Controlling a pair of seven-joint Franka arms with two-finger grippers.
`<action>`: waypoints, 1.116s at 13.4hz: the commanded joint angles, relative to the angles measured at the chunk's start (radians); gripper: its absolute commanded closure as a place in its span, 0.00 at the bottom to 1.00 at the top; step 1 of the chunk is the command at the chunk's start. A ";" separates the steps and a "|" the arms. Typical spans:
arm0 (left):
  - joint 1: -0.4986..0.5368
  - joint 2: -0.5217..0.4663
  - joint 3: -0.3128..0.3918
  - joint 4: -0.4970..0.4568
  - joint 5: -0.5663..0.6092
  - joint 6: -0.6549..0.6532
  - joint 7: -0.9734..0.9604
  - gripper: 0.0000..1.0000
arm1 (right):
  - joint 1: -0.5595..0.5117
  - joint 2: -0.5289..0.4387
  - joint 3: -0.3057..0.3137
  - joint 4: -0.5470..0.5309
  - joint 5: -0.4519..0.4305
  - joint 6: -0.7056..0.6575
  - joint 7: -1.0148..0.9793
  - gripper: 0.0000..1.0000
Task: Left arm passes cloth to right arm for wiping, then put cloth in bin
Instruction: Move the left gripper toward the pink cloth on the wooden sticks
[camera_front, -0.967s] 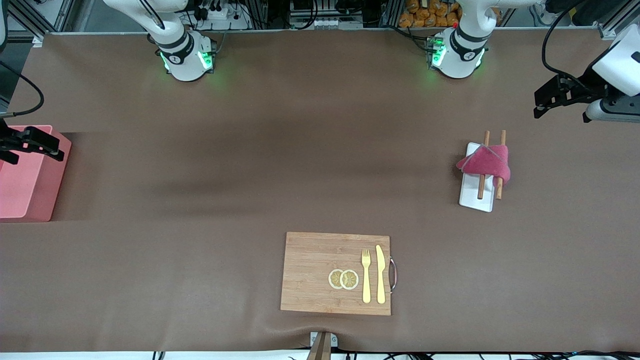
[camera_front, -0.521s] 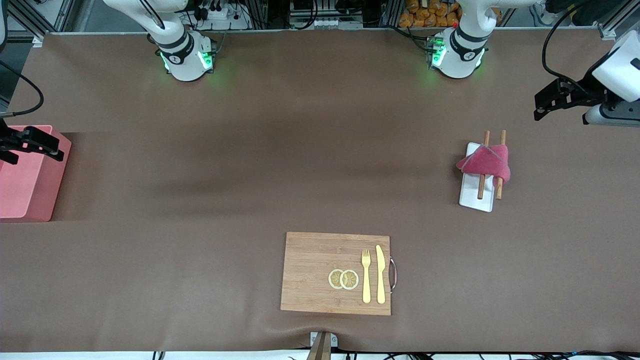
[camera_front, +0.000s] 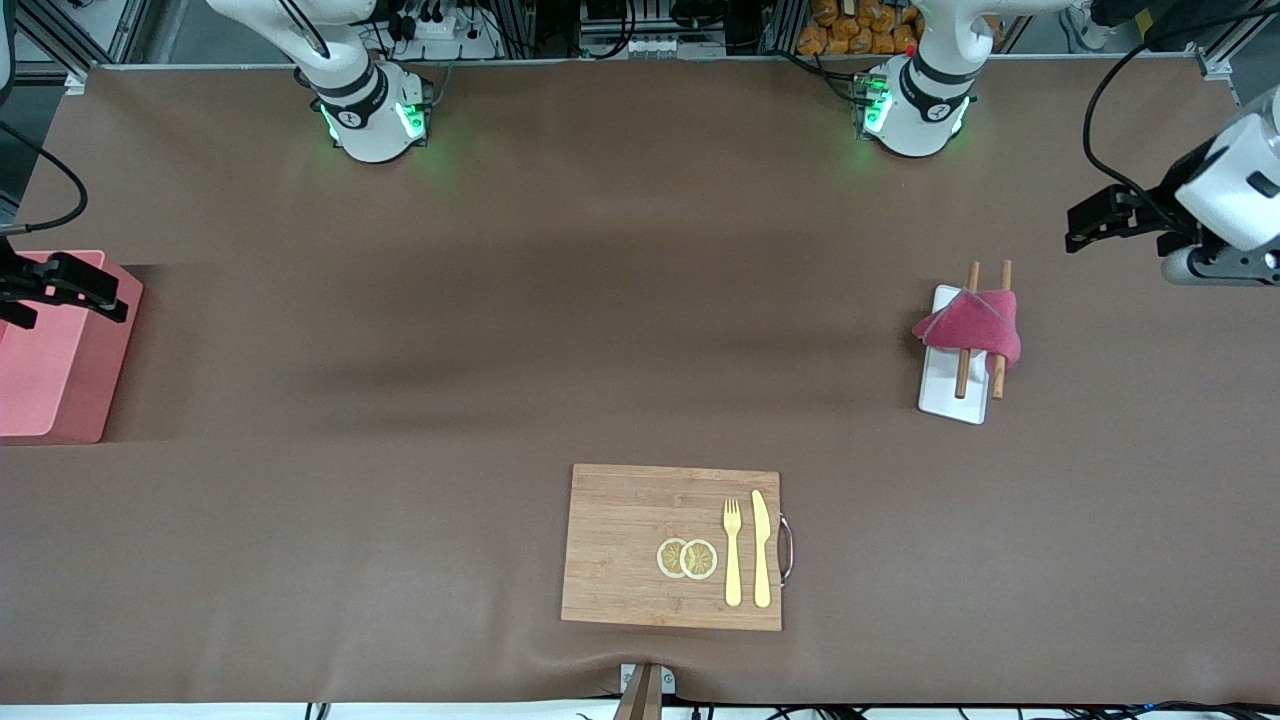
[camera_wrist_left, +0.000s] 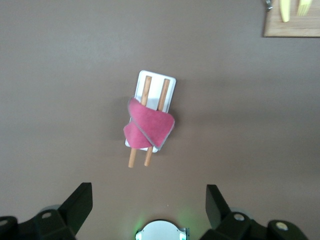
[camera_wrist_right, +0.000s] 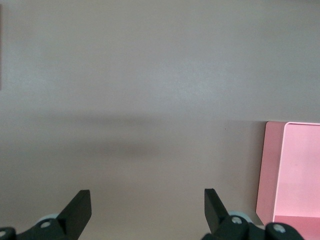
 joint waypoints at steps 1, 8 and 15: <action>0.002 0.051 -0.005 0.008 0.044 -0.019 -0.062 0.00 | 0.000 -0.013 0.001 -0.009 -0.011 0.004 -0.010 0.00; -0.007 0.212 -0.010 0.022 0.115 -0.013 -0.422 0.00 | 0.002 -0.010 0.001 -0.016 -0.011 -0.002 -0.010 0.00; -0.085 0.402 -0.010 0.023 0.130 -0.006 -0.838 0.00 | 0.000 -0.007 0.001 -0.016 -0.011 0.001 -0.010 0.00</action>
